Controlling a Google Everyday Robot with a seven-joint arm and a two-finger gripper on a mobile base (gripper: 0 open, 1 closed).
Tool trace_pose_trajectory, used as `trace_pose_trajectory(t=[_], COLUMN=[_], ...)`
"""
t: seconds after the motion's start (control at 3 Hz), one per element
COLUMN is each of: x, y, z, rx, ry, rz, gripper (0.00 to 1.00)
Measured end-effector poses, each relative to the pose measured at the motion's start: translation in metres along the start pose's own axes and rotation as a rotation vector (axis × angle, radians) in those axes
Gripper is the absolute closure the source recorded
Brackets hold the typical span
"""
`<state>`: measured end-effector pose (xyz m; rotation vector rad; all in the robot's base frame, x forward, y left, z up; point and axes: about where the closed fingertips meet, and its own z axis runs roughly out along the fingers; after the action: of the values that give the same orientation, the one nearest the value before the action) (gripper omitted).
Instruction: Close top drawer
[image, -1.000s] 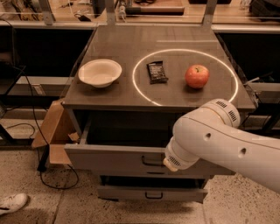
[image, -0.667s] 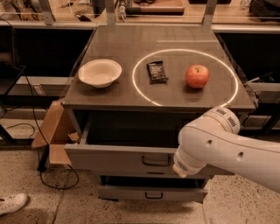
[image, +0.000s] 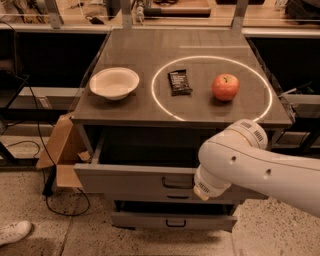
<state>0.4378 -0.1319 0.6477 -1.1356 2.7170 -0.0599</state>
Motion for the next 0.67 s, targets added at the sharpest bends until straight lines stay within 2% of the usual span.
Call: trace_pose_trajectory(t=[0.33,0.67], x=[-0.0390,-0.0375], y=[0.0016,-0.0012], z=[-0.0038,0.0015], rx=[-0.010,-0.005], ry=[-0.053,-0.041], rz=[-0.026,-0.019], gripper=[1.00,1.00])
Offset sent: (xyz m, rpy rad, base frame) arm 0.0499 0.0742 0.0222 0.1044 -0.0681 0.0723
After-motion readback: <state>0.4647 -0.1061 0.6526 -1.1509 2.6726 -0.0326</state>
